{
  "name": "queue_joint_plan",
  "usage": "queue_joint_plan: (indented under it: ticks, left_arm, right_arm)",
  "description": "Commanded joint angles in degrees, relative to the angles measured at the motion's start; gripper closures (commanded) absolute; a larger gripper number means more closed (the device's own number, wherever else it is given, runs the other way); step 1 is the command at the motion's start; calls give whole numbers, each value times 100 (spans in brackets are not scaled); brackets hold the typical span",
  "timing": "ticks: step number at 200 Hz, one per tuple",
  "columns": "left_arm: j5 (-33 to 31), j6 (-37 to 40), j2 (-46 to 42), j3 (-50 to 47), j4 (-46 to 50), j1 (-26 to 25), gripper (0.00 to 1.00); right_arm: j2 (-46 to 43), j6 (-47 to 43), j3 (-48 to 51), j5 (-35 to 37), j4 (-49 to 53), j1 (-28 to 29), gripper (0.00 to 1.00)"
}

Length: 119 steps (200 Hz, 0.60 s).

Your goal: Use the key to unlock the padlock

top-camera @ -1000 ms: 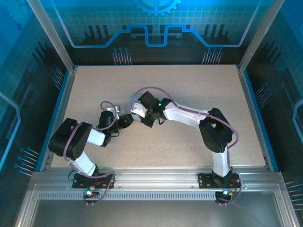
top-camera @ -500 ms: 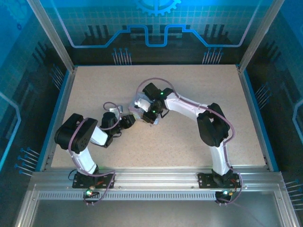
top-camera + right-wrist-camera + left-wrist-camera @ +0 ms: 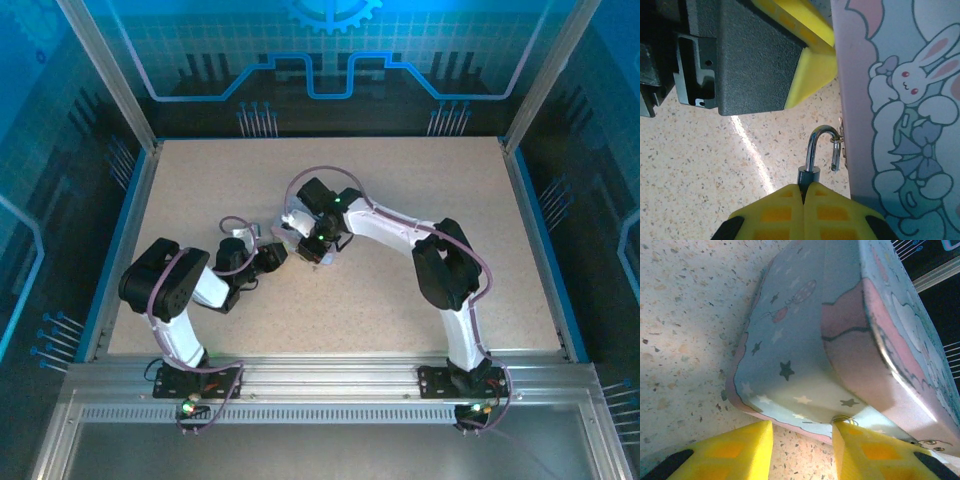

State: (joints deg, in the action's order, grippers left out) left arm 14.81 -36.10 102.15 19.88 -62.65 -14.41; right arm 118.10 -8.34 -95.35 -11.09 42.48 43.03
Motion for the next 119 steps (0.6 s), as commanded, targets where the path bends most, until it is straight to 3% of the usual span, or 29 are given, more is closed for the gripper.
queue_joint_plan:
  ticks: [1, 45, 119]
  left_arm:
    - [-54, 4, -412, -18, 224, 21, 62]
    - [27, 130, -1092, 229, 1240, 405, 59]
    - [389, 58, -900, 960, 1581, 714, 52]
  right_arm:
    - [88, 15, 14, -104, -134, 136, 100]
    - [38, -45, 142, 171, -117, 203, 100]
    - [-77, -150, 297, 449, -188, 262, 100]
